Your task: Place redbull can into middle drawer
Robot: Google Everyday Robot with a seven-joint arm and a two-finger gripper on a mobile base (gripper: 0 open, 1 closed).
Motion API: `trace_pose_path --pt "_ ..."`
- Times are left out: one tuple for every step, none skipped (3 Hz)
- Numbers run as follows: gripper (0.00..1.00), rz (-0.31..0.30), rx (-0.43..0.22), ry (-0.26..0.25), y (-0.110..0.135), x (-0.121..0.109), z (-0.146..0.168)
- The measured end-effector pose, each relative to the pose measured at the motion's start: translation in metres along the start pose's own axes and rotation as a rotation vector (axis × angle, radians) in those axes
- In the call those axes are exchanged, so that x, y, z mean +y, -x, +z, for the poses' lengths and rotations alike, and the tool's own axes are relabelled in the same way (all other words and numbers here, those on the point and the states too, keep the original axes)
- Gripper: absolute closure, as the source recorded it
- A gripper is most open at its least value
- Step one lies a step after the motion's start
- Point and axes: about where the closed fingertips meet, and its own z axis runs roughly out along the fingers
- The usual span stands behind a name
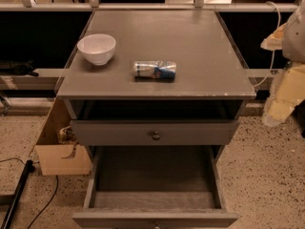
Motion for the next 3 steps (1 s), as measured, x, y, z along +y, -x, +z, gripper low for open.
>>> trace_pose_path --pt "0.00 0.000 0.000 0.000 0.000 0.000 0.000" --pt "0.00 -0.002 -0.063 -0.012 0.005 -0.006 -0.005" --pt "0.00 -0.009 -0.107 -0.021 0.011 -0.013 -0.008"
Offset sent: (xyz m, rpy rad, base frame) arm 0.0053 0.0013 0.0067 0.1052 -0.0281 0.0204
